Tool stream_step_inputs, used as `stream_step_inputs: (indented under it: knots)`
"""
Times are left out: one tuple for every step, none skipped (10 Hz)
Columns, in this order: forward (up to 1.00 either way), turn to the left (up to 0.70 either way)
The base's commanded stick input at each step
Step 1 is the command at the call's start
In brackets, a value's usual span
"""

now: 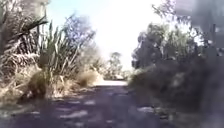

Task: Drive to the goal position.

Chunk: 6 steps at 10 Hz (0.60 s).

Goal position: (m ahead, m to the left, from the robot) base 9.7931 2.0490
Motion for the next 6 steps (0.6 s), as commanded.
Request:
stream_step_inputs:
  knots:
    - [1.00,-0.03]
    - [1.00,0.00]
    - [1.00,0.00]
    - [1.00,0.00]
    - [1.00,-0.29]
    - [1.00,-0.34]
